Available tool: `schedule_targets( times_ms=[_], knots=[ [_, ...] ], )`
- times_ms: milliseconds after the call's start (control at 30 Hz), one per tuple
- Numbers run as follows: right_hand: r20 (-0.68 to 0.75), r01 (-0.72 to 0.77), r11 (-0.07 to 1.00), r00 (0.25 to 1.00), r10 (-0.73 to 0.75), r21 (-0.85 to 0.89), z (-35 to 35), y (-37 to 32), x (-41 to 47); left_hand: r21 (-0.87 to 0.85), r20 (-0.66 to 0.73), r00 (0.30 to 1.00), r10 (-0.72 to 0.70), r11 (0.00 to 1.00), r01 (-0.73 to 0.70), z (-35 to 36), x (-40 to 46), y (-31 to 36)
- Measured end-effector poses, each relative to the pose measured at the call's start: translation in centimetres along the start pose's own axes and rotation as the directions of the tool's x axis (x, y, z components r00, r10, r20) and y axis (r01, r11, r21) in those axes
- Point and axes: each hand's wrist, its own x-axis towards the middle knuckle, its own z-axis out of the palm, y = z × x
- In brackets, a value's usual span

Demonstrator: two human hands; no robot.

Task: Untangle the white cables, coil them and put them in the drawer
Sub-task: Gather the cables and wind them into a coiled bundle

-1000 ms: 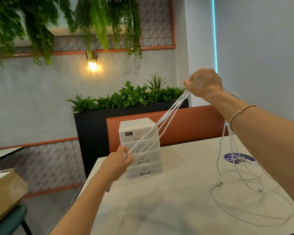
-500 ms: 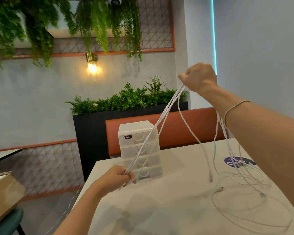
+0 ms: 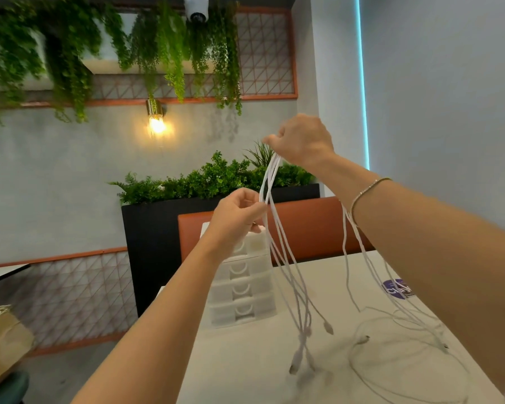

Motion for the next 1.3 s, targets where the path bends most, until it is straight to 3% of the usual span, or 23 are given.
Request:
schedule_targets(
  times_ms=[133, 300, 467, 600, 667, 767, 833, 933, 1000, 1067, 1167, 1300],
  knots=[
    [0.002, -0.018, 1.000, 1.000, 0.018, 0.004, 0.0, 0.9, -0.4, 0.168, 0.134, 0.987, -0.086, 0.984, 0.063, -0.5, -1.1, -1.5],
    [-0.023, -0.043, 0.996, 0.999, 0.045, 0.080, -0.7, 2.7, -0.6, 0.215, 0.227, 0.950, -0.212, 0.963, 0.163, -2.7, -3.9, -5.9],
    [-0.066, -0.097, 0.987, 0.992, 0.106, 0.125, -0.7, 4.3, -1.3, 0.430, 0.188, 0.917, -0.353, 0.869, 0.246, -4.9, -7.3, -11.9],
    [-0.012, -0.089, 0.989, 0.996, 0.091, 0.116, -0.1, 4.3, -2.3, 0.462, 0.122, 0.887, -0.445, 0.817, 0.346, -7.5, -8.5, -15.3],
    [-0.006, -0.086, 0.988, 0.996, 0.087, 0.130, 0.6, 3.9, -2.8, 0.555, 0.166, 0.858, -0.486, 0.765, 0.326, -7.5, -8.4, -15.7],
    [0.019, -0.055, 0.995, 0.998, 0.054, 0.086, 1.2, 3.0, -3.1, 0.743, 0.253, 0.810, -0.529, 0.642, 0.188, -7.5, -7.8, -15.4],
    [0.029, -0.010, 0.998, 1.000, 0.009, 0.056, 1.4, 2.4, -3.1, 0.662, 0.265, 0.850, -0.455, 0.727, 0.182, -7.2, -6.2, -12.9],
    [0.041, 0.062, 0.998, 0.997, -0.063, 0.024, 1.9, 0.8, -3.1, 0.136, 0.185, 0.956, -0.229, 0.969, 0.206, -4.7, -3.4, -5.9],
    [0.061, 0.131, 0.991, 0.990, -0.131, 0.007, 2.5, -0.5, -3.4, -0.129, 0.138, 0.980, -0.146, 0.978, 0.164, -2.4, -1.5, -1.8],
    [0.070, 0.182, 0.983, 0.981, -0.182, 0.008, 3.1, -1.5, -3.6, -0.258, 0.150, 0.983, -0.106, 0.956, 0.142, -0.5, -0.3, 0.4],
    [0.042, 0.169, 0.985, 0.985, -0.170, 0.021, 2.8, -1.5, -3.3, -0.328, 0.162, 0.983, -0.081, 0.935, 0.131, 0.9, -0.3, 0.3],
    [0.030, 0.136, 0.991, 0.990, -0.135, -0.012, 1.7, 0.6, -2.8, -0.201, 0.269, 0.954, -0.128, 0.962, 0.186, 0.5, -1.9, -3.3]
  ],
)
